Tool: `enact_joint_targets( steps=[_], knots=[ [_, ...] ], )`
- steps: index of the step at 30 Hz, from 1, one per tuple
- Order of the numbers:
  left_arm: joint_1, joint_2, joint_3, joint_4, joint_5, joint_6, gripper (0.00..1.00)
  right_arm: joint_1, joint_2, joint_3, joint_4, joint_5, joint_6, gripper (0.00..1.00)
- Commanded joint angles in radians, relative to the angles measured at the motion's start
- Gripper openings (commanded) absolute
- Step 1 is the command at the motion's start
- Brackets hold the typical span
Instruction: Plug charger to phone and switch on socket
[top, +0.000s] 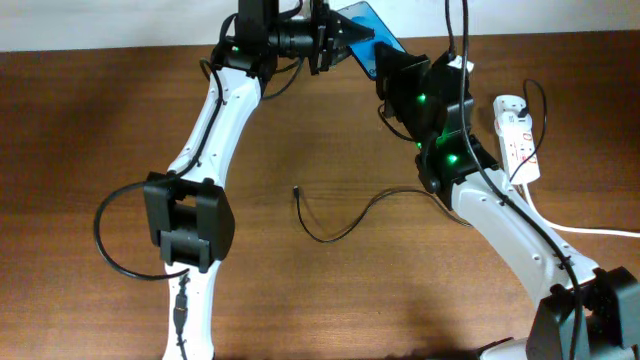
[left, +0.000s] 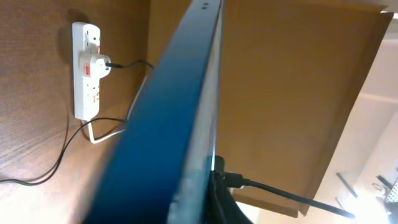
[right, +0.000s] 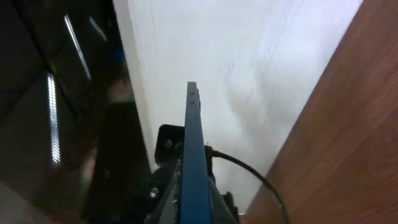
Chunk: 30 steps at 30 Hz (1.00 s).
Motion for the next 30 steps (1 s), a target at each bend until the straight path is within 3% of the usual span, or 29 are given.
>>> enact_joint_targets(
  steps=[1,2,3,5,6,8,10,12,14,16,18,20,22,24,27,30],
  knots=[
    [-0.006,-0.013,0.013,0.005,-0.055,-0.036,0.08,0.015,0.013,0.016,-0.023,0.021,-0.041,0.04],
    [-0.006,-0.013,0.013,0.005,-0.070,-0.036,0.07,0.016,0.017,0.016,-0.024,0.010,-0.041,0.04],
    [-0.006,-0.013,0.013,0.005,-0.080,-0.036,0.00,0.016,0.017,0.016,-0.024,-0.008,-0.041,0.04],
    [-0.006,-0.013,0.013,0.005,-0.084,-0.034,0.00,0.017,0.017,0.016,-0.032,-0.038,-0.042,0.05],
    [-0.006,-0.013,0.012,0.005,-0.087,-0.018,0.00,0.016,0.017,0.016,-0.049,-0.050,-0.053,0.14],
    [-0.005,-0.013,0.012,0.005,-0.096,0.076,0.00,0.016,0.017,0.016,-0.076,-0.070,-0.099,0.18],
    [-0.005,-0.013,0.012,0.005,-0.096,0.195,0.00,0.014,0.017,0.016,-0.115,-0.087,-0.105,0.40],
    [0.002,-0.013,0.012,0.005,-0.103,0.198,0.00,0.008,0.016,0.016,-0.122,-0.109,-0.152,0.63],
    [0.028,-0.013,0.012,0.004,-0.100,0.198,0.00,-0.011,0.016,0.016,-0.122,-0.154,-0.229,0.77],
    [0.083,-0.013,0.012,-0.005,-0.022,0.230,0.00,-0.101,-0.011,0.016,-0.127,-0.298,-0.414,0.87],
    [0.161,-0.013,0.012,-0.114,0.100,0.386,0.00,-0.229,-0.042,0.016,-0.150,-0.534,-0.618,0.87],
    [0.237,-0.013,0.012,-0.346,0.218,0.646,0.00,-0.346,-0.043,0.016,-0.287,-0.734,-0.792,0.86],
    [0.286,-0.013,0.012,-0.614,0.193,0.863,0.00,-0.353,-0.042,0.016,-0.416,-0.739,-0.914,0.86],
    [0.315,-0.013,0.012,-0.801,0.134,0.999,0.00,-0.328,-0.038,0.016,-0.559,-0.680,-1.051,0.86],
    [0.313,-0.013,0.012,-0.956,0.142,1.154,0.00,-0.263,-0.038,0.016,-0.679,-0.550,-1.173,0.85],
    [0.316,-0.013,0.012,-1.078,0.304,1.364,0.00,-0.119,-0.006,0.016,-0.732,-0.435,-1.202,0.76]
  ],
)
